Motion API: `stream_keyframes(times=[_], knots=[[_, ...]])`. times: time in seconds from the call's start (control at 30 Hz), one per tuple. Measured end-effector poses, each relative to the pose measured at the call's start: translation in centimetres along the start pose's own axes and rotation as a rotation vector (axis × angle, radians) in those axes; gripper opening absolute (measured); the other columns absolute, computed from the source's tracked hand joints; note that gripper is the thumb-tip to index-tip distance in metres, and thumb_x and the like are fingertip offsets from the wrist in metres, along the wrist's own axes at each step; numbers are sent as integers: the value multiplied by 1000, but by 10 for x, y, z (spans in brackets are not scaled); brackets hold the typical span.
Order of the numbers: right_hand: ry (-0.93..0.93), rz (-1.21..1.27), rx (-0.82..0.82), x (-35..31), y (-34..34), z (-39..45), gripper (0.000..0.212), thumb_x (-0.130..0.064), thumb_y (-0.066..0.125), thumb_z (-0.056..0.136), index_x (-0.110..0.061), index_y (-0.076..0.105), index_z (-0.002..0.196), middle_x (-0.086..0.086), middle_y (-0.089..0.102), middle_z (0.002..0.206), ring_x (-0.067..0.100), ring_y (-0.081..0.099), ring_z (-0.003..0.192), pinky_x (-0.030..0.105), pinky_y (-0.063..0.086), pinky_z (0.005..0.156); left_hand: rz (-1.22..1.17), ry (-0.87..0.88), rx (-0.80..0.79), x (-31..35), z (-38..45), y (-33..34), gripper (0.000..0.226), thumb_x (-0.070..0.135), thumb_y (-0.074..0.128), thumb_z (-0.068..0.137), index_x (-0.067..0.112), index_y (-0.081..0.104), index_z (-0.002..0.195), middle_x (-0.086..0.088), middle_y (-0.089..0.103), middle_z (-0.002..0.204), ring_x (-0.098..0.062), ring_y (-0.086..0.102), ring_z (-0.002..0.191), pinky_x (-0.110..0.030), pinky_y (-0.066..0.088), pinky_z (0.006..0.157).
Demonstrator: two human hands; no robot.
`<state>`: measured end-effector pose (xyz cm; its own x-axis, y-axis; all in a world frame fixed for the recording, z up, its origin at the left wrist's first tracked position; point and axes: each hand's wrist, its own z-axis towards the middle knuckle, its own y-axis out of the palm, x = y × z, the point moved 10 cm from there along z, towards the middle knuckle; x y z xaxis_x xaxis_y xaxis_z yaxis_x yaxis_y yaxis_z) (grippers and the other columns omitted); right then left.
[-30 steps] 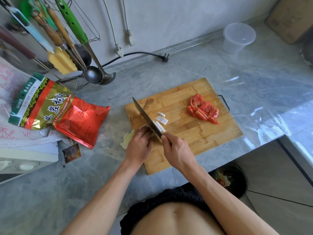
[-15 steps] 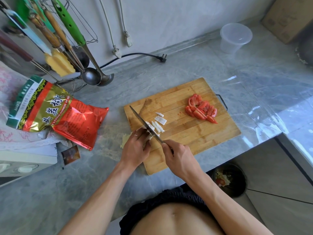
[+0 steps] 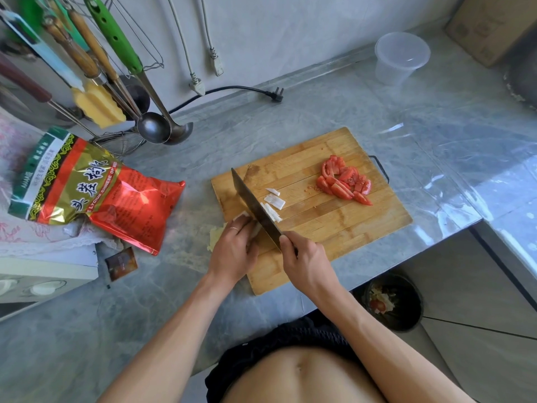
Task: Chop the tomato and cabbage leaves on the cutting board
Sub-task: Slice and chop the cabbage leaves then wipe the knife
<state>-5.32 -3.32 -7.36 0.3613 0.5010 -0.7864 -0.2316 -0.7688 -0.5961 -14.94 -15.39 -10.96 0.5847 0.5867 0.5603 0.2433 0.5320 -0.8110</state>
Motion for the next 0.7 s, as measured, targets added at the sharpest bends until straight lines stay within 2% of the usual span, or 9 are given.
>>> stream_keyframes(times=[0.1,0.2,0.27,0.33,0.43,0.53,0.7], knots=[[29,57,13,2,-4,3,34,-22,45,103,-5,50,74,2,37,53,15,28,49,30,26,47,15,1,-27,-3,-2,0,41,7,66,78,2,66,118,-13,65,122,-28,58,118,-44,48,102],[-14,50,8,-5,-8,0,37,-20,46,103,-7,43,68,-2,33,51,12,24,48,28,24,47,82,100,-35,4,-4,-1,36,18,55,85,4,68,116,-14,67,120,-26,51,124,-43,44,106],[-47,28,-6,-10,-8,-3,39,-22,46,104,-12,41,66,-5,32,50,13,25,47,30,25,47,102,116,-32,3,-7,-1,35,16,57,84,7,67,117,-15,63,125,-24,47,127,-35,41,107],[-71,-11,-21,-12,-5,-7,38,-25,46,104,-16,43,67,-6,33,50,14,27,45,33,27,47,86,67,-52,-3,-8,-1,37,12,65,82,11,67,119,-16,57,130,-25,50,126,-33,45,102],[-85,-49,-32,-12,0,-13,35,-29,44,104,-15,53,74,-5,39,50,15,32,44,34,30,46,67,32,-84,-10,-8,1,41,10,68,79,12,67,121,-14,57,131,-26,55,119,-34,52,92],[-87,-77,-44,-12,4,-17,34,-31,43,104,-13,61,83,-3,45,52,17,38,44,36,33,46,59,1,-101,-14,-6,0,41,13,67,82,15,67,122,-8,57,133,-24,57,119,-30,51,87],[-71,-74,-48,-14,7,-17,36,-30,43,103,-16,50,71,-5,38,50,14,33,43,39,33,45,62,62,-111,-10,-9,0,42,13,65,81,15,66,123,-9,57,134,-25,53,125,-29,50,90]])
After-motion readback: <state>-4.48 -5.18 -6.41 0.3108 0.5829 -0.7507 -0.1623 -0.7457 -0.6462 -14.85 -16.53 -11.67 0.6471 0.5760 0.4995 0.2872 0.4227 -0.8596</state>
